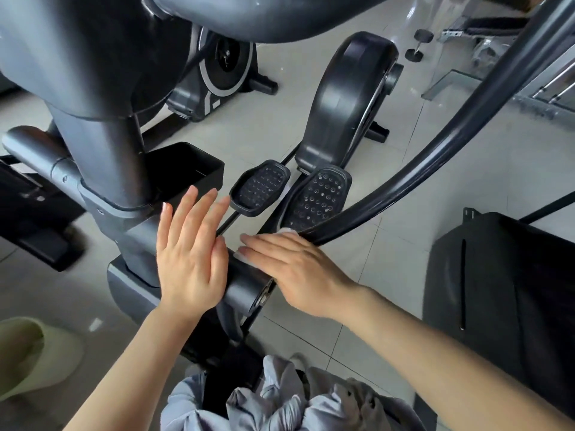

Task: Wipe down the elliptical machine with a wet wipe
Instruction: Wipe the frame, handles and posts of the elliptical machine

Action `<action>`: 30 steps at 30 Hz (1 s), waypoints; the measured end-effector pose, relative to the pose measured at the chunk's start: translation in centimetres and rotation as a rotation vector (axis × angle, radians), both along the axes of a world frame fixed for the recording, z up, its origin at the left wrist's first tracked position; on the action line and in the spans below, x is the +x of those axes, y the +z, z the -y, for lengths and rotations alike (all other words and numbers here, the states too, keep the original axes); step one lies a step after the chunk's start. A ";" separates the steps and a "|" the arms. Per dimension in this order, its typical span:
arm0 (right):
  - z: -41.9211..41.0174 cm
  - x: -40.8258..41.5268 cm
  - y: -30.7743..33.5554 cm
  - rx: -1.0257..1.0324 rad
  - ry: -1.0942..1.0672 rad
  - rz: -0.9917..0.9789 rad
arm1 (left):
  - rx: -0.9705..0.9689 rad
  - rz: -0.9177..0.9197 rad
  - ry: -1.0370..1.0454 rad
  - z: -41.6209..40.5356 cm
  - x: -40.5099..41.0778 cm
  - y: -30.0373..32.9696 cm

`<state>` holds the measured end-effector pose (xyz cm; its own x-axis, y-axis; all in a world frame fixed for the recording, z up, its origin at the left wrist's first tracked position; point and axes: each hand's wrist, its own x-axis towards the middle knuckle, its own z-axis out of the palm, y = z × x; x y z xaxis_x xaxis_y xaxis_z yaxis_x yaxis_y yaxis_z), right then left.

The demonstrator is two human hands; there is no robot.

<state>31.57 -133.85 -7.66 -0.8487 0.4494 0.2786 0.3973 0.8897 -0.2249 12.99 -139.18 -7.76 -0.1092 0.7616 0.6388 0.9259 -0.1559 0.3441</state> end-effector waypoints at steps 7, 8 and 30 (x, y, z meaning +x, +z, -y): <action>-4.2 7.6 2.1 0.086 -0.146 0.093 | -0.002 -0.021 -0.004 -0.1 0.0 0.2; -5.0 9.8 2.5 0.173 -0.234 0.128 | 0.002 -0.022 -0.003 -0.1 0.0 0.2; -11.8 17.5 9.4 0.874 -0.478 -0.069 | -0.116 -0.103 -0.108 -4.6 11.8 2.8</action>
<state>49.02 -122.07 1.78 -0.6017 0.3532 0.7164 0.7676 0.5036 0.3965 24.77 -134.55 -4.98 0.0389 0.8346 0.5495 0.9373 -0.2211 0.2695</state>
